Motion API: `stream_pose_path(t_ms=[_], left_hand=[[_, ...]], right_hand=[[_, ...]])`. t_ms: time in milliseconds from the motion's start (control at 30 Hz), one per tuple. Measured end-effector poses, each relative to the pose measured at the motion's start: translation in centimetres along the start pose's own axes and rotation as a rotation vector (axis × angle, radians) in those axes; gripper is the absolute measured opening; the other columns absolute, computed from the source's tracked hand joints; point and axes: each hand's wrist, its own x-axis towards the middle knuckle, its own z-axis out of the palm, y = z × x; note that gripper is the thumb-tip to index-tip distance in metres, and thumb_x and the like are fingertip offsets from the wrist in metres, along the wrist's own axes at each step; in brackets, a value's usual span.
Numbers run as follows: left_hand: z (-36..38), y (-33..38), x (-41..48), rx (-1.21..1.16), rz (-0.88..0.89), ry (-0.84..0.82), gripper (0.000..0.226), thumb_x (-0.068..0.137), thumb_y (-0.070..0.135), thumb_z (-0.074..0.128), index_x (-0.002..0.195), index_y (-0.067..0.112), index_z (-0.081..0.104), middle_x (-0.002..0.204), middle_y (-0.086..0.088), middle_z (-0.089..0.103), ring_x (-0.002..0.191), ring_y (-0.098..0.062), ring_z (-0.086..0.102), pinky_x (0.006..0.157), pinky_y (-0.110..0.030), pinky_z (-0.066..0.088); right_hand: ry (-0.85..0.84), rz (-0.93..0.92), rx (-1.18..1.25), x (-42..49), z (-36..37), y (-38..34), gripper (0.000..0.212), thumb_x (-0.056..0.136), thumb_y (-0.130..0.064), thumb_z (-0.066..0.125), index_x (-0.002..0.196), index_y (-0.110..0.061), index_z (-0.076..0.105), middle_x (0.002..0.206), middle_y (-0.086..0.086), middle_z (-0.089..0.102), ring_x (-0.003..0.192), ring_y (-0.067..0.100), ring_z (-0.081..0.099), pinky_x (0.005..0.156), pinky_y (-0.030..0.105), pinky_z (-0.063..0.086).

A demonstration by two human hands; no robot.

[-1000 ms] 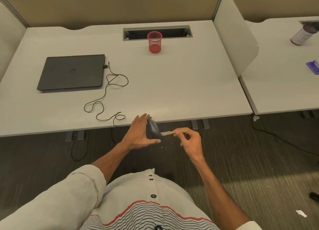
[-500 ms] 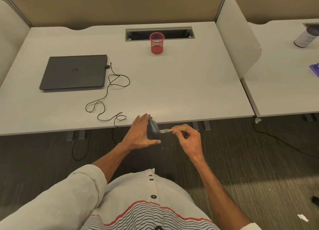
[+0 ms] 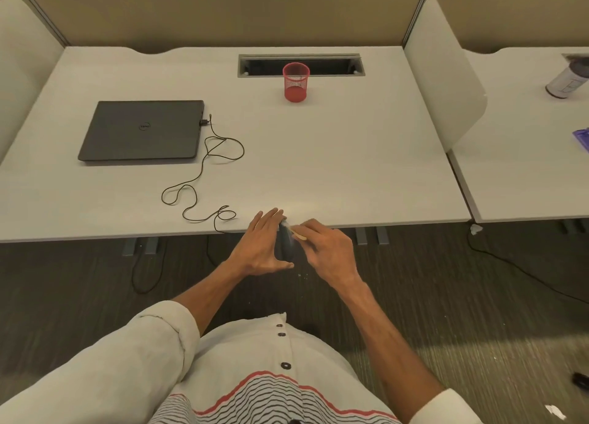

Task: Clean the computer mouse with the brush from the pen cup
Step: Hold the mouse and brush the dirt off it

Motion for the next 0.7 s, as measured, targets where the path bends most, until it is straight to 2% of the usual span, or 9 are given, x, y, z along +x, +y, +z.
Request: stream_pose_path(t_ms=[133, 200, 300, 400, 500, 600, 700], left_hand=[[0.0, 0.0, 0.0, 0.014, 0.010, 0.006, 0.131, 0.079, 0.077, 0.078, 0.171, 0.015, 0.009, 0.182, -0.003, 0.004, 0.170, -0.021, 0.000, 0.139, -0.048, 0.004], [0.0, -0.1, -0.2, 0.024, 0.013, 0.009, 0.131, 0.079, 0.076, 0.078, 0.171, 0.014, 0.009, 0.182, -0.004, 0.004, 0.170, -0.021, 0.000, 0.139, -0.048, 0.004], [-0.1, -0.4, -0.4, 0.027, -0.001, 0.004, 0.132, 0.078, 0.079, 0.076, 0.171, 0.014, 0.007, 0.182, -0.003, 0.003, 0.170, -0.022, 0.000, 0.139, -0.048, 0.004], [-0.2, -0.6, -0.5, 0.032, -0.008, -0.004, 0.132, 0.079, 0.080, 0.075, 0.171, 0.015, 0.007, 0.182, -0.002, 0.002, 0.170, -0.022, -0.001, 0.139, -0.049, 0.005], [-0.2, -0.7, -0.6, 0.058, -0.011, -0.015, 0.131, 0.080, 0.081, 0.074, 0.171, 0.016, 0.006, 0.182, -0.002, 0.000, 0.170, -0.023, -0.004, 0.138, -0.049, 0.006], [-0.2, -0.5, -0.6, 0.063, -0.003, -0.014, 0.131, 0.080, 0.081, 0.073, 0.172, 0.016, 0.006, 0.182, -0.002, -0.001, 0.170, -0.023, -0.004, 0.138, -0.049, 0.005], [-0.2, -0.3, -0.5, 0.078, 0.010, -0.002, 0.130, 0.080, 0.081, 0.073, 0.171, 0.014, 0.008, 0.182, -0.004, 0.002, 0.170, -0.022, -0.003, 0.138, -0.049, 0.005]], right_hand=[[-0.116, -0.098, -0.061, 1.0, -0.5, 0.0, 0.017, 0.097, -0.036, 0.080, 0.113, -0.028, 0.081, 0.100, -0.009, 0.078, 0.077, 0.012, 0.073, 0.068, 0.031, 0.062], [-0.179, -0.084, -0.034, 0.8, -0.7, -0.1, 0.016, 0.100, -0.042, 0.072, 0.106, -0.032, 0.082, 0.093, -0.013, 0.077, 0.076, 0.009, 0.069, 0.070, 0.033, 0.062], [-0.276, -0.006, 0.016, 0.4, -0.7, -0.1, 0.030, 0.101, -0.052, 0.057, 0.092, -0.033, 0.079, 0.085, -0.016, 0.072, 0.074, 0.006, 0.063, 0.077, 0.033, 0.062], [-0.199, 0.092, 0.123, 0.5, -0.6, -0.4, 0.028, 0.104, -0.050, 0.060, 0.102, -0.032, 0.081, 0.098, -0.016, 0.074, 0.081, 0.006, 0.067, 0.080, 0.026, 0.062], [-0.070, 0.118, 0.119, 1.1, -0.5, -0.6, 0.021, 0.106, -0.040, 0.068, 0.118, -0.029, 0.081, 0.111, -0.015, 0.075, 0.088, 0.008, 0.073, 0.082, 0.020, 0.062], [-0.060, 0.097, 0.071, 1.4, -0.3, -1.0, 0.020, 0.104, -0.034, 0.073, 0.121, -0.026, 0.081, 0.114, -0.011, 0.077, 0.089, 0.013, 0.075, 0.082, 0.024, 0.063], [-0.107, 0.046, 0.016, 1.1, -0.4, -1.1, 0.017, 0.101, -0.033, 0.075, 0.115, -0.025, 0.082, 0.104, -0.008, 0.079, 0.079, 0.016, 0.075, 0.075, 0.031, 0.066]])
